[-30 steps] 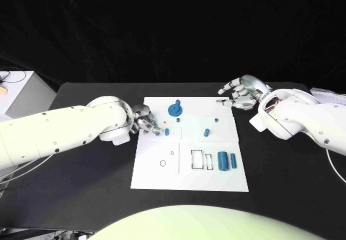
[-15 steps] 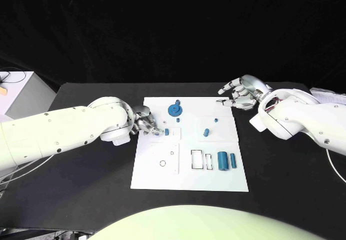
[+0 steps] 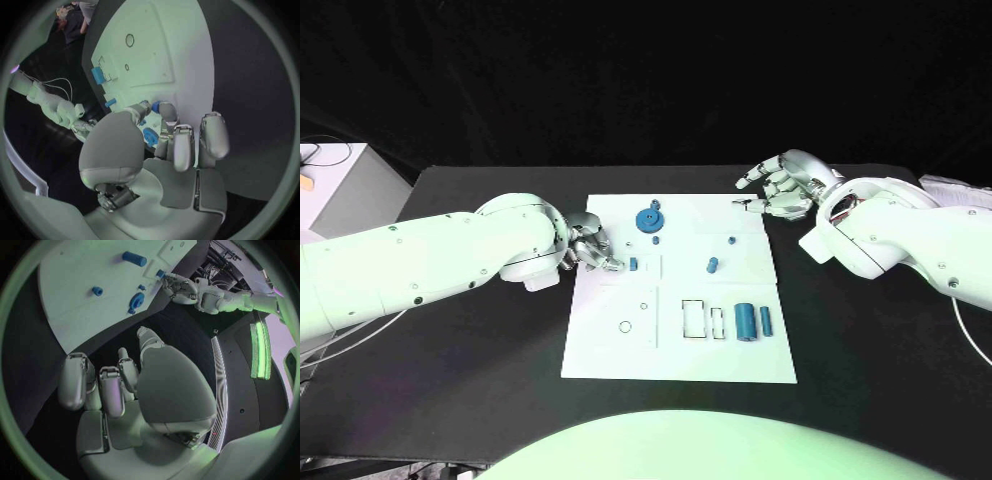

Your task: Assemble the parts on the task board

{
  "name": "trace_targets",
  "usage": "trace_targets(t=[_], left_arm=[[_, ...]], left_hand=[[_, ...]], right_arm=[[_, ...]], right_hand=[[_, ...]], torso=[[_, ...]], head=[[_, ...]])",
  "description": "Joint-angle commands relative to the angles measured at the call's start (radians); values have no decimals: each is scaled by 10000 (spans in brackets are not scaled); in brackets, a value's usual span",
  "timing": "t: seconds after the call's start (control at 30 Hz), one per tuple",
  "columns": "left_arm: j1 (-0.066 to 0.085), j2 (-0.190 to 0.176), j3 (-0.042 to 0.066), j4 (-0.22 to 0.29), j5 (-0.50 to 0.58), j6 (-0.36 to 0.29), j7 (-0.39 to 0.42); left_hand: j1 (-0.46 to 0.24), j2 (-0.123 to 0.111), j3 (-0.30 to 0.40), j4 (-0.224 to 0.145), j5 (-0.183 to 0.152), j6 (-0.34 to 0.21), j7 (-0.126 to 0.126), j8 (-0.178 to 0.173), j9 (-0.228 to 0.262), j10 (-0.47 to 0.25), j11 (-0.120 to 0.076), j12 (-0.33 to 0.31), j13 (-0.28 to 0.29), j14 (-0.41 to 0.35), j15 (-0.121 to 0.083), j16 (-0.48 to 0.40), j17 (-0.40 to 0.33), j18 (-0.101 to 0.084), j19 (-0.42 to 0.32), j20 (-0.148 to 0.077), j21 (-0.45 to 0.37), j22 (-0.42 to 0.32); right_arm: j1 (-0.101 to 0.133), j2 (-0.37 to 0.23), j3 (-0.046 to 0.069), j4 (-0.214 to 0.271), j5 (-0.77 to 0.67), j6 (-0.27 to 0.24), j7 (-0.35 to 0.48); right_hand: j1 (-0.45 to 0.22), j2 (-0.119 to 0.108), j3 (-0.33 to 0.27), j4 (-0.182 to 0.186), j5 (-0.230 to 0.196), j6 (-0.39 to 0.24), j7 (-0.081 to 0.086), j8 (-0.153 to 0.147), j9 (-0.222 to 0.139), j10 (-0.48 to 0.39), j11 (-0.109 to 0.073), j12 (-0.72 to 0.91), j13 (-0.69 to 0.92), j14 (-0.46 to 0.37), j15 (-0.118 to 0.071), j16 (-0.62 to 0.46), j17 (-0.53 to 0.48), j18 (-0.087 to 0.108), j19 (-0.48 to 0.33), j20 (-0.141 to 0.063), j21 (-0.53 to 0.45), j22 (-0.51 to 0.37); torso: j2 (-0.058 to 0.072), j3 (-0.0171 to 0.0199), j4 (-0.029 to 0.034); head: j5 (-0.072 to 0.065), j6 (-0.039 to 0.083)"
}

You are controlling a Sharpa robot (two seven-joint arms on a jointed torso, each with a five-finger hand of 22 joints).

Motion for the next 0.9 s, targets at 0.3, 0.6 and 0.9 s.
trace_targets(t=[0.3, 0.6, 0.9], left_arm=[[-17, 28, -11, 14, 294, 131, 37], [-17, 34, -8, 6, 920, -191, 80], [-12, 3, 23, 4, 1677, -318, 101]], left_hand=[[672, -78, 1936, -651, 90, -122, -31, 112, -60, -2, -72, -34, -101, 829, -69, -3, 1908, 19, 37, -38, -2, 28], [125, -209, 3944, -1750, 44, -281, 22, 626, 213, 116, -37, -52, -124, 833, -41, -3, 1915, 18, 31, -16, 16, 66], [-289, -132, 4634, -2219, 34, -279, 29, 862, 312, 134, -37, -54, -142, 822, -41, -28, 1874, 41, -32, -16, -17, 3]], right_arm=[[-6, 1, 0, 11, -36, 158, 100], [-8, 1, 0, 15, -36, 161, 104], [-12, -3, 0, 10, -36, 166, 104]], right_hand=[[-85, 0, 72, -5, 67, -65, 11, 46, -9, -5, -15, 40, 232, 660, 4, -33, 1386, 106, -8, -34, -30, 422], [-85, 0, 72, -5, 67, -65, 11, 46, -9, -5, -15, 40, 232, 660, 4, -33, 1386, 106, -8, -34, -30, 422], [-85, 0, 72, -5, 67, -65, 11, 46, -9, -5, -15, 40, 232, 660, 4, -33, 1386, 106, -8, -34, -30, 422]], torso=[[-1, 0, 3], [0, 9, -5], [-3, 10, 4]], head=[[-1, 2], [-2, 2], [-15, 2]])
